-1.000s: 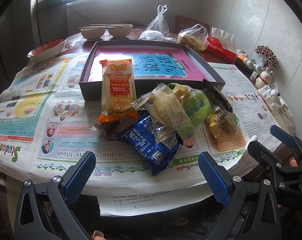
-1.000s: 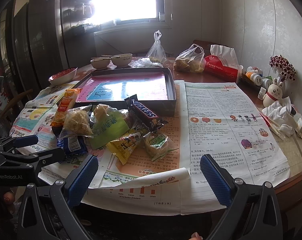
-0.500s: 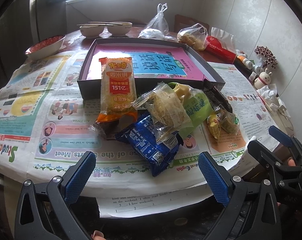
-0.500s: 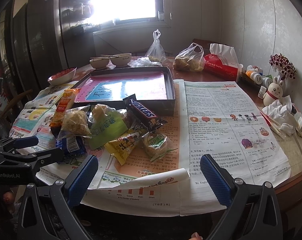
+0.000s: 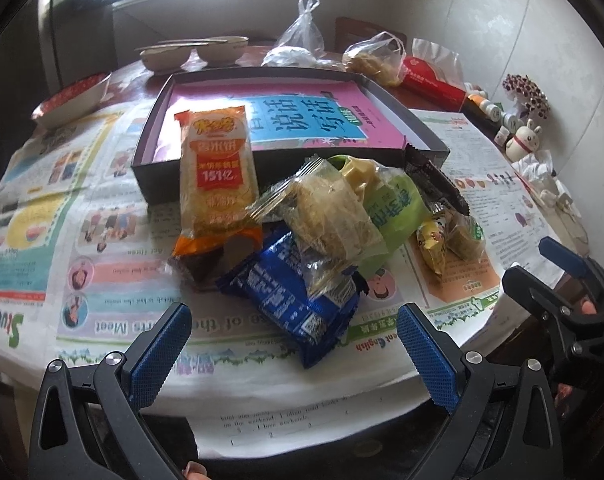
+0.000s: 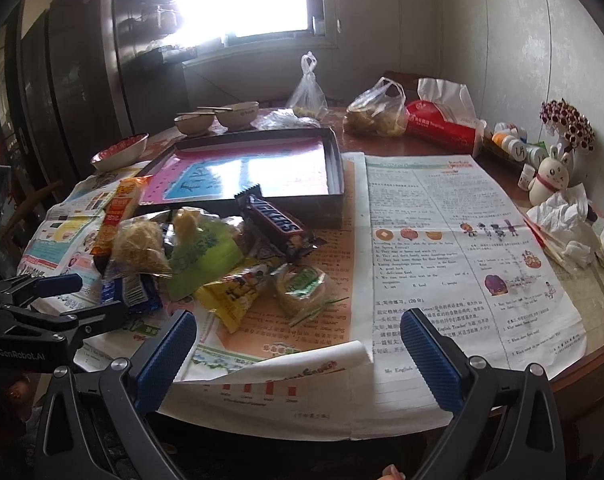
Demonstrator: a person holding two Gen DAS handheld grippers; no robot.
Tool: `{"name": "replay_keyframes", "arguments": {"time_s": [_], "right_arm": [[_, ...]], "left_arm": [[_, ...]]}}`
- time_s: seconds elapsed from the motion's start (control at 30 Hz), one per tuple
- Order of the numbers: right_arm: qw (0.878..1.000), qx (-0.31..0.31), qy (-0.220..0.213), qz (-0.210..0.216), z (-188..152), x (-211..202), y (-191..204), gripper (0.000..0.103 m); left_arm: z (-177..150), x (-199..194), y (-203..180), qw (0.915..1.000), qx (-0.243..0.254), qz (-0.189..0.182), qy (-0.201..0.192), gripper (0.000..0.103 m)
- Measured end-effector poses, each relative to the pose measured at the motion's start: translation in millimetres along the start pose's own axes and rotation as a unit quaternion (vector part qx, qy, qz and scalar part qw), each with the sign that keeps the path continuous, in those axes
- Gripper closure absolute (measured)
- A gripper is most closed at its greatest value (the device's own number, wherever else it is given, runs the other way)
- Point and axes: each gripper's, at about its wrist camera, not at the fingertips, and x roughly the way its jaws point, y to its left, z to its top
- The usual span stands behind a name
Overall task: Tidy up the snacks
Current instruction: 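Grasp the blue biscuit packet with the left gripper while the right gripper grasps the round wrapped cake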
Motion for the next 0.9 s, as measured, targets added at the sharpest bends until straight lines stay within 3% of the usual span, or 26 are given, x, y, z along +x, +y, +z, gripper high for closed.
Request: {"name": "replay_keyframes", "arguments": {"time_s": [0.33,0.43,0.67,0.9], "right_arm": [[0.999,-0.033,0.031,-0.015,6.9,34.6,-16.1,0.001],[0.997,-0.056,0.040,-0.018,8.7,44.8,-14.7,0.009],[0.996,-0.073,0.053,0.020,17.4,64.6,-18.1,0.024],[0.993,-0.085,0.062,0.044,18.3,73.6,-14.1,0.045]], "left_arm": [[10.9,14.3,1.9,0.9997,0.019,0.014,0.002,0.001],[10.9,19.4,4.9,0.9997,0.019,0.012,0.010,0.001],[12.3,31.9,6.7,0.9990,0.029,-0.008,0.032,0.004],[15.4,33.1,-0.2,0.9985,0.047,-0.012,0.026,0.020]]}}
